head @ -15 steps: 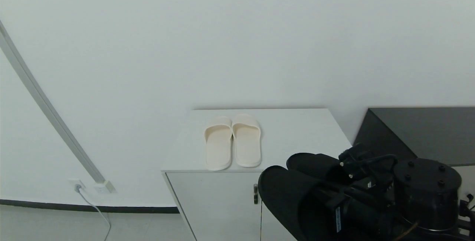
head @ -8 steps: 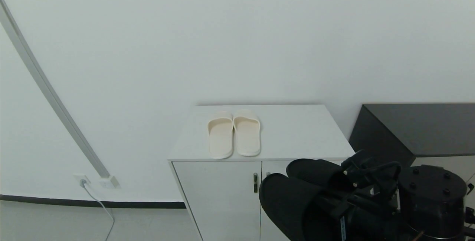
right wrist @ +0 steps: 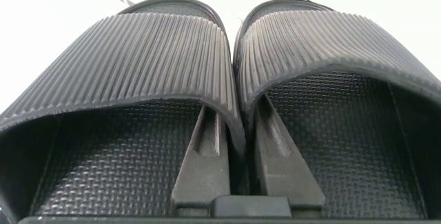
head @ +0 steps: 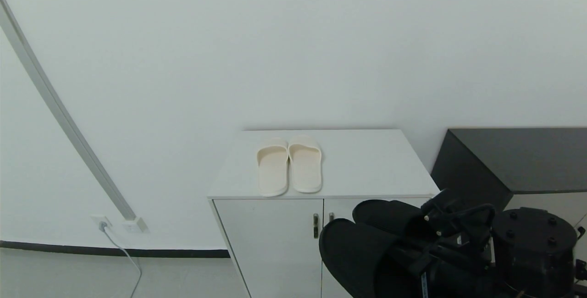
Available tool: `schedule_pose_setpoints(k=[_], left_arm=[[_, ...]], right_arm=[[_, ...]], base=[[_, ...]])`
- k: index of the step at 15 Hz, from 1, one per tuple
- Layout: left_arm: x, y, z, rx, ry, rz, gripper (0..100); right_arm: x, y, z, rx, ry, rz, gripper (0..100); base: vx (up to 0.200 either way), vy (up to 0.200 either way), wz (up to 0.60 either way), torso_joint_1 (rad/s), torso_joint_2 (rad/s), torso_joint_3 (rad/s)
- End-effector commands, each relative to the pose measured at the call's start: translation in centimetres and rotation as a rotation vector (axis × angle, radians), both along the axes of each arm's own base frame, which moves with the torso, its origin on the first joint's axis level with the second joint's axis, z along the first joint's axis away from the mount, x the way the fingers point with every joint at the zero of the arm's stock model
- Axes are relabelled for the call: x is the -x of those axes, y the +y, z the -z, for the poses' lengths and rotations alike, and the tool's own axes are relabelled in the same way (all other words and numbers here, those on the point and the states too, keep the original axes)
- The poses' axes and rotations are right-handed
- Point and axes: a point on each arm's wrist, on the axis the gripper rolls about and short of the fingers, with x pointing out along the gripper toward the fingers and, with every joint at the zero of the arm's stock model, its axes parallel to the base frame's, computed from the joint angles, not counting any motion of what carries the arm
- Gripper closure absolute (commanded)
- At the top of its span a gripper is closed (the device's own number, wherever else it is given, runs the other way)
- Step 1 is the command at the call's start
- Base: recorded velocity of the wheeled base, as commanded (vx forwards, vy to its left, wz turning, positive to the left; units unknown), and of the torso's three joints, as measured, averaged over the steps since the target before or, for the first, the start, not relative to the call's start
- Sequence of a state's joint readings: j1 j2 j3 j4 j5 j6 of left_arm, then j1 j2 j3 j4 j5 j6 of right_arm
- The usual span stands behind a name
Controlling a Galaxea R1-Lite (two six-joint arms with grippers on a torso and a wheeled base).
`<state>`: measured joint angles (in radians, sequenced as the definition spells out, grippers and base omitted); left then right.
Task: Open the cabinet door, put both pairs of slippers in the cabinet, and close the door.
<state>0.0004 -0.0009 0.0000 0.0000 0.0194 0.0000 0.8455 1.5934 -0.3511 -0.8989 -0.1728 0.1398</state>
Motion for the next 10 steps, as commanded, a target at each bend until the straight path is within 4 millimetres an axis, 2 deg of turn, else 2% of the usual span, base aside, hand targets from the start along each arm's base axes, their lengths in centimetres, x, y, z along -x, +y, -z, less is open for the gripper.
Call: schedule_pose_setpoints(k=[1,2,3,10], left_arm=[[-0.01,0.0,0.0,0.0,0.001,0.0,100],[-0.01,0.0,0.0,-0.002,0.001,0.003,100],[-0.01,-0.01,0.0,-0.002,0.001,0.001,0],[-0.01,-0.01,0.0,0.002,0.001,0.001,0]], right_arm=[[0.01,0.03,0.18,0.006,0.005,-0.001,100],[0.06,-0.03,0.21,0.007,0.006,-0.001,100],[0.12,-0.05,0.28,0.01,0.008,-0.002,100],[0.76,-0.38,0.7,0.023,0.021,-0.021,100]], base=[[0.0,0.0,0.0,0.0,0.0,0.0],[0.0,0.0,0.0,0.0,0.0,0.0],[0.0,0.0,0.0,0.0,0.0,0.0],[0.0,0.0,0.0,-0.141,0.31,0.17]])
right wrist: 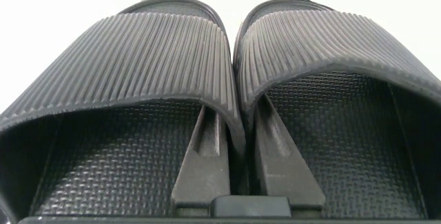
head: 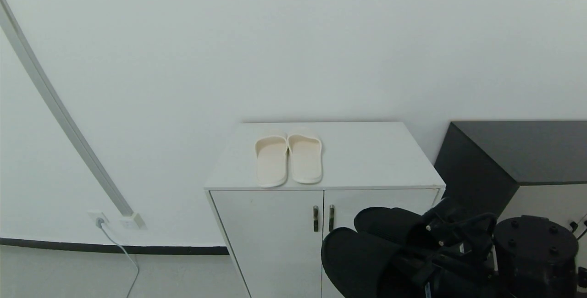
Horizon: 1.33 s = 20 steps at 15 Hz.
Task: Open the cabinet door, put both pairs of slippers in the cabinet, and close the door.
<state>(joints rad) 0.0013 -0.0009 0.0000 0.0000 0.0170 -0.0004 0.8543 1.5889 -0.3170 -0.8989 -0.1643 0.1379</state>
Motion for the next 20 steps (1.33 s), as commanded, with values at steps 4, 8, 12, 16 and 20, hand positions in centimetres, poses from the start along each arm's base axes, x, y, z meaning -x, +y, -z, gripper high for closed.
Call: schedule_pose_setpoints(k=[4,8,12,16,20], left_arm=[[-0.01,0.0,0.0,0.0,0.001,0.0,0],[-0.01,0.0,0.0,0.0,0.001,0.001,0],[-0.01,0.0,0.0,0.0,0.001,0.0,0],[-0.01,0.0,0.0,0.0,0.001,0.0,0],[-0.01,0.0,0.0,-0.002,0.001,0.003,0]], right_arm=[[0.3,-0.03,0.06,-0.004,-0.009,-0.011,100],[0.48,-0.02,0.17,-0.001,-0.005,-0.019,100],[0.65,-0.02,0.31,0.004,-0.001,-0.025,100],[0.7,0.03,0.31,0.004,-0.001,-0.028,100],[0.78,-0.02,0.41,0.007,0.002,-0.029,100]], base=[[0.0,0.0,0.0,-0.16,0.37,0.206],[0.0,0.0,0.0,-0.192,0.45,0.249],[0.0,0.0,0.0,-0.225,0.55,0.308],[0.0,0.0,0.0,-0.215,0.54,0.321],[0.0,0.0,0.0,-0.19,0.51,0.308]])
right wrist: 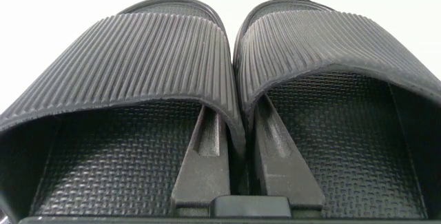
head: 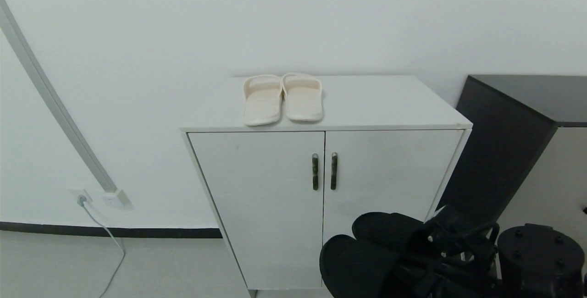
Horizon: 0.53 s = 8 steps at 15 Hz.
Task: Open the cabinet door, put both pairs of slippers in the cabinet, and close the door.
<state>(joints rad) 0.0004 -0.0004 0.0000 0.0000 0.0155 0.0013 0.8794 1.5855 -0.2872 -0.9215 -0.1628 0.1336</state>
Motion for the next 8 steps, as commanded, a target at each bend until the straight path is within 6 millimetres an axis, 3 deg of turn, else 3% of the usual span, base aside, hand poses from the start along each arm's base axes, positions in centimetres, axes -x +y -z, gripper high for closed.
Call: schedule_pose_setpoints(k=[1,8], left_arm=[[-0.05,0.0,0.0,0.0,0.008,0.001,0],[-0.06,0.01,-0.02,-0.014,0.008,0.004,0]], right_arm=[[0.03,0.0,0.04,0.001,0.0,-0.001,100],[0.11,0.01,-0.08,-0.003,-0.005,-0.005,100]], base=[[0.0,0.0,0.0,-0.178,0.49,0.305],[0.0,0.0,0.0,-0.148,0.48,0.325]])
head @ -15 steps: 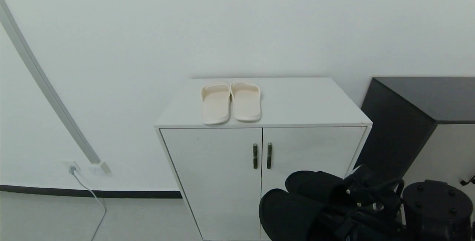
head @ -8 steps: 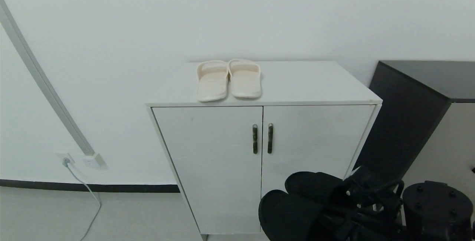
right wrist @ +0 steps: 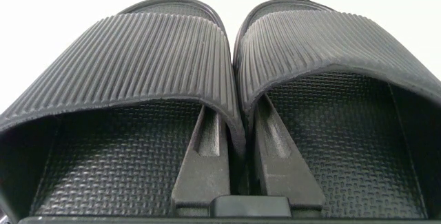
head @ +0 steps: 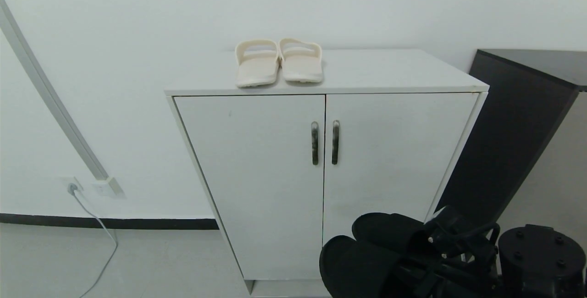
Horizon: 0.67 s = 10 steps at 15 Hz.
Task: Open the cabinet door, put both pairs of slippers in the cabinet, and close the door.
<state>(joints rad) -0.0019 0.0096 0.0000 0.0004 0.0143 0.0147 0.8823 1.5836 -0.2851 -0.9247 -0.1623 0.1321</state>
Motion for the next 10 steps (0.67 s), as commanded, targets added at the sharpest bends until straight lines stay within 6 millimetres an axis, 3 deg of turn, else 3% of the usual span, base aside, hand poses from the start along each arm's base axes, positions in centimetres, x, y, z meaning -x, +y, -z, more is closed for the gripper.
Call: schedule_pose_setpoints(k=[1,3,5,6,8,10], left_arm=[[0.0,0.0,0.0,-0.022,-0.001,0.005,0],[0.0,0.0,-0.9,-0.034,-0.008,-0.001,0],[0.1,0.0,-4.6,0.009,-0.029,-0.004,0],[-1.0,0.0,-6.7,0.033,0.031,0.019,0],[-2.8,-0.2,-7.6,0.038,0.106,0.099,0],[-6.2,-0.6,-9.1,0.051,0.148,0.256,0]], right_arm=[[0.1,0.0,-0.1,-0.005,-0.005,-0.003,100],[0.2,-0.1,0.0,-0.004,-0.004,-0.004,100],[0.2,-0.1,0.1,-0.003,-0.003,-0.004,100],[0.3,-0.1,0.1,-0.002,-0.002,-0.007,100],[0.3,0.0,0.1,-0.002,-0.002,-0.009,100],[0.3,-0.1,0.1,-0.003,-0.003,-0.009,100]], base=[[0.0,0.0,0.0,-0.105,0.46,0.33],[0.0,0.0,0.0,-0.102,0.45,0.352],[0.0,0.0,0.0,-0.071,0.45,0.371],[0.0,0.0,0.0,-0.041,0.43,0.383],[0.0,0.0,0.0,-0.029,0.44,0.405],[0.0,0.0,0.0,-0.002,0.25,0.229]])
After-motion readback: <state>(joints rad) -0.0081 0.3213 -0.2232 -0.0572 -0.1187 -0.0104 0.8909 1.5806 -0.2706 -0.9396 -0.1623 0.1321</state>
